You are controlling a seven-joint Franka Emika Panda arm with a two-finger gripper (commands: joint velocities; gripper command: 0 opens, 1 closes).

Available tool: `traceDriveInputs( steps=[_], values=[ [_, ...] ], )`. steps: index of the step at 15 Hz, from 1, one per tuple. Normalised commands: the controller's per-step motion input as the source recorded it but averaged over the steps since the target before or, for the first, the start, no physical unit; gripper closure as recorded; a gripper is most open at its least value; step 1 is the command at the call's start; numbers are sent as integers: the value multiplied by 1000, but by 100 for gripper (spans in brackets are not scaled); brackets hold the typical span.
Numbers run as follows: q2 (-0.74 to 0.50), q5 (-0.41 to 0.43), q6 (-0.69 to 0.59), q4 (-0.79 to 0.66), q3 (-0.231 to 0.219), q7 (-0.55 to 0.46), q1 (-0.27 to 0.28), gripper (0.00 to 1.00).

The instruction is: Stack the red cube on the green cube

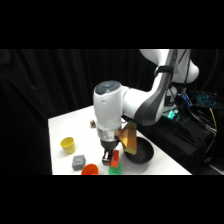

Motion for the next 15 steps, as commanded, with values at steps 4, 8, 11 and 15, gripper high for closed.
traceDriveInputs(
  steps=[4,8,11,15],
  values=[
    [129,-39,99,154,-36,146,100,66],
    [122,-44,121,132,-64,147,98,66],
    [128,-81,137,122,-121,159,101,66],
    [96,-124,105,90,-137,172,115,15]
  ],
)
